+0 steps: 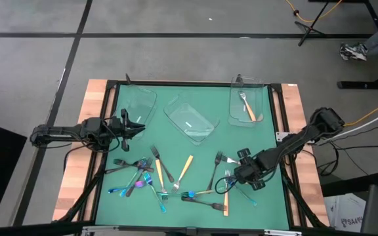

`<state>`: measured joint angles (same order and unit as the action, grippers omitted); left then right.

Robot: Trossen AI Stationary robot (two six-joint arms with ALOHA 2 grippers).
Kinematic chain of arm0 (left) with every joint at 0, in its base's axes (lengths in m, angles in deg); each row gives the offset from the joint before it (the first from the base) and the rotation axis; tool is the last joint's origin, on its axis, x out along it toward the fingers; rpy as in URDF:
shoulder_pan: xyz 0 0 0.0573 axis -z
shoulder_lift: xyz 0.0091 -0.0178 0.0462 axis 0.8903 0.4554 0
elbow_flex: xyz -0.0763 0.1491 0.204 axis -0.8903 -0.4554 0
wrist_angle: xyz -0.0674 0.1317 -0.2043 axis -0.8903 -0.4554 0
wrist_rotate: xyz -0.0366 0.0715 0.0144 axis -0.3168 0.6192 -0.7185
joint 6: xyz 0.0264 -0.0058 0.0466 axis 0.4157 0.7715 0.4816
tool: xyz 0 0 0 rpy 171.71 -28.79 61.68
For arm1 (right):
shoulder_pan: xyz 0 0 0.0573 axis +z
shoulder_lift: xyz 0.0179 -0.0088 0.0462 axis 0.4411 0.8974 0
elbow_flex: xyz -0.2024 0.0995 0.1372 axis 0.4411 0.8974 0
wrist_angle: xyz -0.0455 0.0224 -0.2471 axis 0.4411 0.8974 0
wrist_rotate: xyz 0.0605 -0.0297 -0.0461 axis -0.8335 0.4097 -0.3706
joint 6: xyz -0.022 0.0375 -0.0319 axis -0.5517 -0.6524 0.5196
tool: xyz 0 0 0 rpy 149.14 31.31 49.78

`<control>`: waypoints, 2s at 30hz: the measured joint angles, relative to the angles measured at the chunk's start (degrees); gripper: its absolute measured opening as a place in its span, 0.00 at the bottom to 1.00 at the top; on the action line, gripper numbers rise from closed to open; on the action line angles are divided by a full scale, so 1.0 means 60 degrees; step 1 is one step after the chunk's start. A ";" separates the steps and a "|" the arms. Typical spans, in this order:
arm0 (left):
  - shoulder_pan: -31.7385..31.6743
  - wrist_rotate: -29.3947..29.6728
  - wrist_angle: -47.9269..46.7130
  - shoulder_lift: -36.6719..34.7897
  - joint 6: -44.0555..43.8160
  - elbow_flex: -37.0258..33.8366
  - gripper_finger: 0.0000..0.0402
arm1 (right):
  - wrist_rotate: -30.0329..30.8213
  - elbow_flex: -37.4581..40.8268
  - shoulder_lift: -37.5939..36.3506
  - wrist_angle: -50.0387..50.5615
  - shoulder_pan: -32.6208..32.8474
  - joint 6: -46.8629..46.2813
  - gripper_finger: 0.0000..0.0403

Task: Sort silverware by color (type)
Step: Put the orange fork into the right transparent bin

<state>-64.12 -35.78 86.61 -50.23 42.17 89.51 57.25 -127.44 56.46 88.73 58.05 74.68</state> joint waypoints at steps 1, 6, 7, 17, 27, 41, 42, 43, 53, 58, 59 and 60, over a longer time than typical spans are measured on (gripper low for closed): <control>0.0000 0.0000 0.0000 0.0000 0.0003 0.0000 0.11 | -0.0048 -0.0007 0.0046 -0.0003 0.0000 0.0000 0.48; 0.0002 0.0000 0.0000 -0.0001 0.0003 0.0000 0.11 | -0.0148 -0.0029 0.0149 -0.0006 -0.0004 0.0000 0.45; 0.0000 0.0000 0.0000 -0.0003 0.0003 0.0000 0.11 | -0.0147 -0.0029 0.0149 -0.0007 -0.0004 0.0000 0.43; 0.0000 0.0000 0.0000 -0.0003 0.0003 0.0000 0.11 | -0.0174 -0.0010 0.0167 -0.0007 0.0004 0.0000 0.23; 0.0000 0.0000 0.0000 0.0001 0.0003 0.0000 0.11 | -0.0185 0.0001 0.0174 0.0028 0.0004 0.0000 0.08; 0.0000 0.0000 0.0000 0.0001 0.0003 0.0000 0.11 | -0.0316 0.0034 -0.0143 0.0097 -0.0004 -0.0004 0.05; 0.0000 0.0000 0.0000 -0.0001 0.0003 0.0000 0.11 | -0.0312 0.0050 -0.0200 0.0137 -0.0004 -0.0015 0.05; 0.0000 0.0000 0.0000 -0.0003 0.0000 0.0000 0.11 | -0.0312 0.0061 -0.0241 0.0204 -0.0004 -0.0054 0.05; 0.0000 0.0000 0.0000 -0.0003 0.0003 0.0000 0.11 | -0.0370 -0.0877 -0.0492 0.1233 -0.0004 -0.0336 0.05; 0.0000 0.0000 0.0000 0.0000 0.0002 0.0000 0.11 | -0.0360 -0.1797 -0.0496 0.2200 -0.0004 -0.0331 0.05; 0.0000 0.0000 0.0000 0.0000 0.0002 0.0000 0.11 | -0.0322 -0.1980 -0.0500 0.2411 -0.0004 -0.0331 0.05; 0.0000 0.0000 0.0000 -0.0002 -0.0001 0.0000 0.11 | -0.0249 -0.2166 -0.0500 0.2597 -0.0004 -0.0324 0.05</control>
<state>-64.12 -35.78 86.61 -50.25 42.16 89.51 55.76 -140.44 53.46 104.31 58.03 72.73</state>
